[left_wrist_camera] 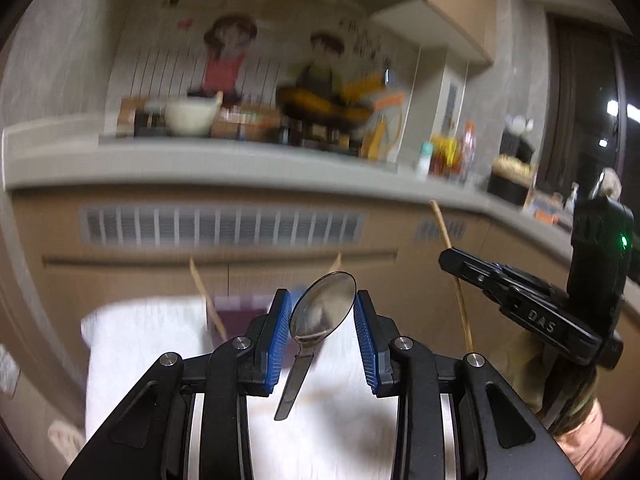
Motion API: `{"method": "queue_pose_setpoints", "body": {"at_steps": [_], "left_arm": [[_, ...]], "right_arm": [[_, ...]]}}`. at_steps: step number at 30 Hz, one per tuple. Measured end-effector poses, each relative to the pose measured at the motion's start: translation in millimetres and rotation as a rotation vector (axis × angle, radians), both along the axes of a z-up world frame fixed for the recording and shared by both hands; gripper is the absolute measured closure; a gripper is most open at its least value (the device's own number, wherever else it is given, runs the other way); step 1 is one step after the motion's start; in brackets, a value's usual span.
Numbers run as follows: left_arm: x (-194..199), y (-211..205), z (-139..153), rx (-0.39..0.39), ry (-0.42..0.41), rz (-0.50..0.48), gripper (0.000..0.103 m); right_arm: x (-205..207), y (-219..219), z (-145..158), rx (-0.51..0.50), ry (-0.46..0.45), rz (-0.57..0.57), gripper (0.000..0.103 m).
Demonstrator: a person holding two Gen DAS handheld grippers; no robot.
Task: Organize utensils
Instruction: 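Carry the spoon and chopstick over the purple caddy and release both into it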
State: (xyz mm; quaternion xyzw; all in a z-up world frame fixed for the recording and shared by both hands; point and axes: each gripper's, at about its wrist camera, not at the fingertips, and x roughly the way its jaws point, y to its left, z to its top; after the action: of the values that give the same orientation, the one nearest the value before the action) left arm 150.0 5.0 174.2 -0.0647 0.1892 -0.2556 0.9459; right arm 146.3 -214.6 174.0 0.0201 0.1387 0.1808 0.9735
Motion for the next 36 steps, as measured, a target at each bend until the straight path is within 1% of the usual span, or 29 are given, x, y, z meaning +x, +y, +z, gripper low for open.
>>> {"method": "queue_pose_setpoints", "body": {"at_steps": [1,2,4,7,11,16,20,23,24,26,27,30,32,33,34,35,36], "left_arm": [[6,2,10,-0.011,-0.022,0.005,0.07],[12,4,20,-0.022,-0.05,0.011,0.07],[26,8,30,-0.038,-0.08,0.02,0.07],[55,12,38,-0.068,-0.089,0.004,0.07],[98,14,33,-0.076,-0.062,-0.006,0.07],[147,11,9,-0.068,0.003,-0.023,0.07],[176,7,-22,-0.056,0.059,-0.021,0.07],[195,2,-49,-0.056,0.113,-0.026,0.07],[203,-2,-62,-0.045,0.135,-0.026,0.07],[211,-9,-81,-0.027,0.174,-0.031,0.07],[218,-13,-94,-0.017,0.209,-0.035,0.07],[224,-21,-117,0.015,0.269,-0.023,0.068],[223,-23,-126,0.035,0.285,-0.008,0.063],[221,-23,-129,0.046,0.287,0.009,0.057],[219,-23,-130,0.052,0.282,0.021,0.054],[216,-23,-130,0.062,0.273,0.035,0.053],[211,-23,-129,0.076,0.262,0.049,0.053]], "right_arm": [[4,0,12,0.016,-0.049,0.008,0.097],[7,0,20,0.02,-0.078,0.013,0.097],[20,3,28,0.021,-0.129,0.023,0.097],[48,9,27,0.026,-0.149,0.035,0.097],[95,13,11,0.026,-0.124,0.027,0.097],[143,19,-19,0.035,-0.055,0.023,0.097],[171,24,-52,0.025,0.0,0.005,0.097],[183,27,-81,-0.006,0.039,-0.029,0.097],[185,27,-90,-0.014,0.055,-0.036,0.097],[191,29,-114,-0.033,0.117,-0.038,0.097],[194,30,-125,-0.039,0.149,-0.035,0.097],[197,34,-153,-0.079,0.237,-0.035,0.096],[196,35,-163,-0.106,0.276,-0.037,0.094],[195,36,-166,-0.119,0.295,-0.038,0.09],[193,35,-168,-0.131,0.307,-0.041,0.081],[189,34,-169,-0.136,0.308,-0.045,0.076],[185,33,-169,-0.141,0.306,-0.052,0.066]]}}
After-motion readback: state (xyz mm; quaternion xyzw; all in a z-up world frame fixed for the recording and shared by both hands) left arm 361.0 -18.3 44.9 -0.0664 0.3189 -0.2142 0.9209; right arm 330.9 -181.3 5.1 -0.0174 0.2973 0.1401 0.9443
